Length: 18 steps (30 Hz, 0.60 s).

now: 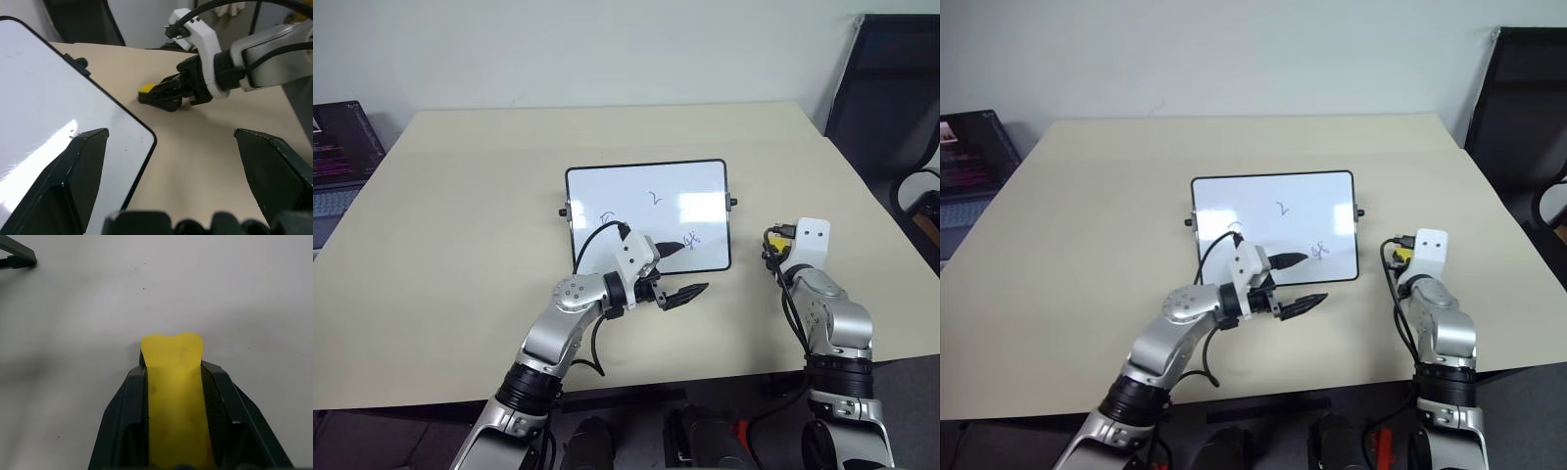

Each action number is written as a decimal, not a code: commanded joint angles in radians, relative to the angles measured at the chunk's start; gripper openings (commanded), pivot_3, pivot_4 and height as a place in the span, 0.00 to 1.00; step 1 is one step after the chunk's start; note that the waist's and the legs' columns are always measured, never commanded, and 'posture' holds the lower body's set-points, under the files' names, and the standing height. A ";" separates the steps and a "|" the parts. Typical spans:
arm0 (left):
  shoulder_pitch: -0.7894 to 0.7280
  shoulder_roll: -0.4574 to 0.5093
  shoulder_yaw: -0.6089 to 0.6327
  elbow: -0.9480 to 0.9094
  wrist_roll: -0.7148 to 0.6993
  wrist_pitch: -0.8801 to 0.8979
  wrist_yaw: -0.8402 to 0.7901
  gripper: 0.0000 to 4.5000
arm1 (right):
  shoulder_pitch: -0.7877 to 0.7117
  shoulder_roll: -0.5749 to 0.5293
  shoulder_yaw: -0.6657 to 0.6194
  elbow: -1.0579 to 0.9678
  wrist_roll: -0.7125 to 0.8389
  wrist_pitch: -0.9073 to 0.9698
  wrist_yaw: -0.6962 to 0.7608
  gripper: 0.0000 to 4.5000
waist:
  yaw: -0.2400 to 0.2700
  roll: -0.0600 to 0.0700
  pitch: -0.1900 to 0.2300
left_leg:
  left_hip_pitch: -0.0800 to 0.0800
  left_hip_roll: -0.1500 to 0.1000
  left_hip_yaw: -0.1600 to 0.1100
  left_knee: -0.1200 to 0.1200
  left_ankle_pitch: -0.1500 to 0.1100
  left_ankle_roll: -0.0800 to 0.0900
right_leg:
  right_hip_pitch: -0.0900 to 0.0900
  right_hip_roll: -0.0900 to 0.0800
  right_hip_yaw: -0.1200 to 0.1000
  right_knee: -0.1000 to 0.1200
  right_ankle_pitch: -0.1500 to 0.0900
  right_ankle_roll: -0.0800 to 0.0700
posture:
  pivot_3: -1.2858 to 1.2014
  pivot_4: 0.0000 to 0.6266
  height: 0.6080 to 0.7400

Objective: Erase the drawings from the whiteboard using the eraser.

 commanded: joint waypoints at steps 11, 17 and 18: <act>0.067 -0.045 -0.005 -0.052 0.126 -0.031 0.188 1.00 | 0.124 -0.039 0.082 -0.254 -0.033 -0.176 0.077 0.25 | 0.000 0.000 0.000 | 0.000 0.000 0.000 0.000 0.000 0.000 | 0.000 0.000 0.000 0.000 0.000 0.000 | 0.52 0.24 1.00; 0.132 -0.014 0.000 -0.071 0.206 -0.054 0.255 1.00 | 0.207 -0.052 0.139 -0.394 -0.002 -0.213 0.179 0.25 | 0.000 0.000 0.000 | 0.000 0.001 -0.001 0.000 0.000 0.000 | 0.000 0.000 0.000 0.000 0.000 0.000 | 0.52 0.24 1.00; 0.138 -0.010 0.004 -0.070 0.217 -0.057 0.266 1.00 | 0.219 -0.048 0.145 -0.399 0.004 -0.217 0.192 0.25 | 0.001 0.000 0.000 | 0.000 0.001 -0.001 0.000 0.000 0.000 | 0.000 0.000 -0.001 -0.001 0.000 0.000 | 0.52 0.24 1.00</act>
